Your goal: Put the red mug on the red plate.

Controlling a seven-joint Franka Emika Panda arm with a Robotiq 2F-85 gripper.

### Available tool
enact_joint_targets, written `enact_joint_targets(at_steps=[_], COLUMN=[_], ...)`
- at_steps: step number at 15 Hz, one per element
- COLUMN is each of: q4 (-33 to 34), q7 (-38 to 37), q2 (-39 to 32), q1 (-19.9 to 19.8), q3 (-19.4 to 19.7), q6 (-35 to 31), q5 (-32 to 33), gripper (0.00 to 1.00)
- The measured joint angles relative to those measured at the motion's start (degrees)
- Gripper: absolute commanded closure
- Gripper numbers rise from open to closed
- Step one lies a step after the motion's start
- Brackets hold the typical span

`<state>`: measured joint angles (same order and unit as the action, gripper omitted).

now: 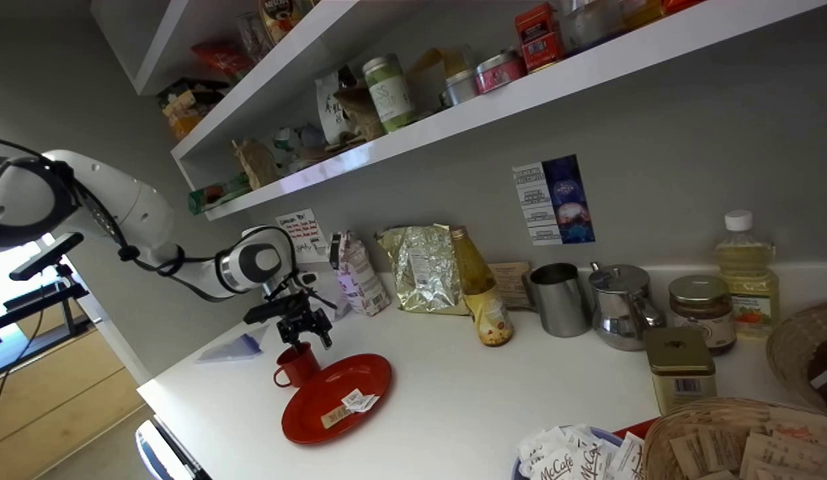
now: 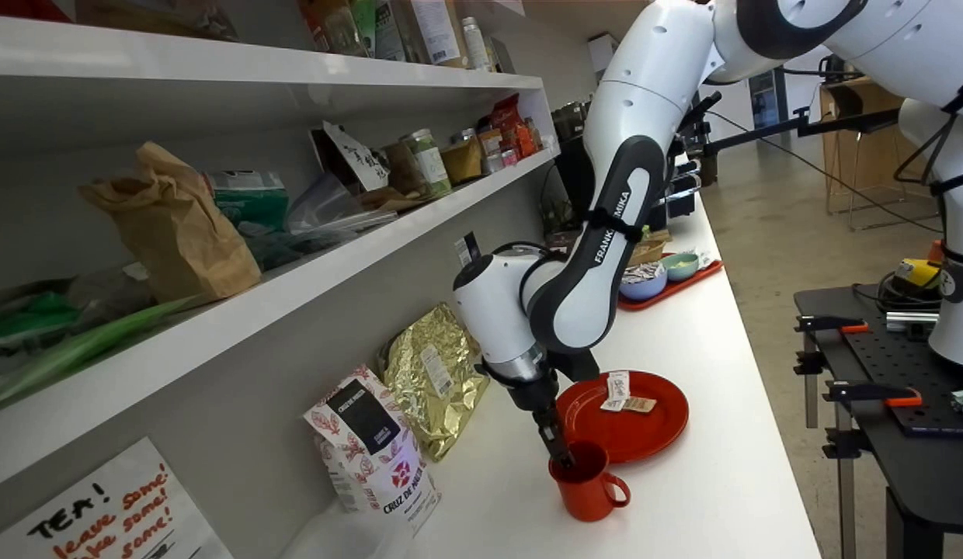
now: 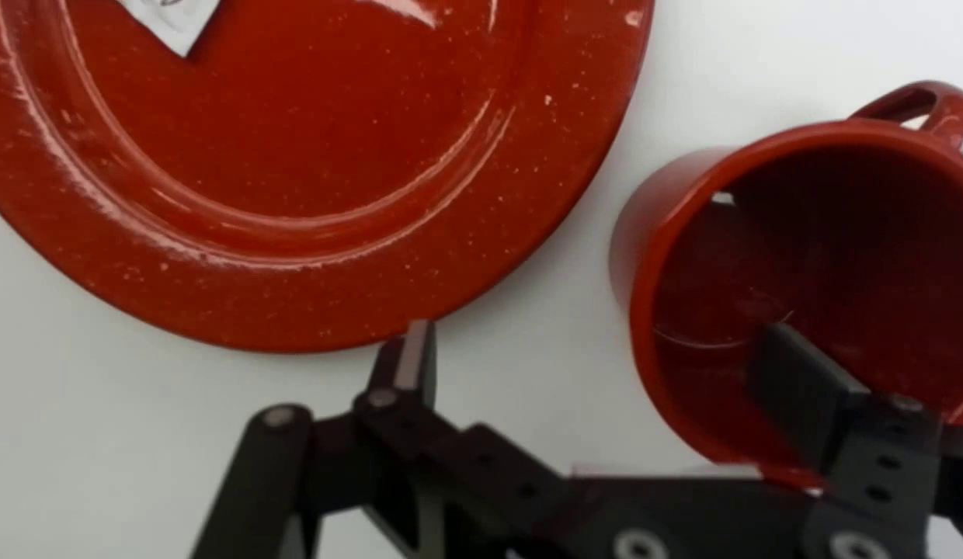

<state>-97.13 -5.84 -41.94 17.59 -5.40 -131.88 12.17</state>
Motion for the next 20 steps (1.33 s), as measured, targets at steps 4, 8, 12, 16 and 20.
enact_joint_targets(at_steps=[4, 8, 12, 16, 20], q4=[0.61, 1.00, 1.58, 2.15, 2.67], q7=[0.00, 0.00, 0.00, 0.00, 0.00], q2=[-1.71, -2.05, -2.05, -2.05, -2.05], q1=[-0.02, -0.05, -0.13, -0.29, -0.86], q3=[0.04, 0.06, 0.20, 0.48, 0.77], q6=[1.38, 2.63, 3.67, 4.41, 4.90], q5=[-0.07, -0.07, -0.07, -0.09, -0.18], gripper=[0.48, 0.80, 1.00, 0.99, 0.99])
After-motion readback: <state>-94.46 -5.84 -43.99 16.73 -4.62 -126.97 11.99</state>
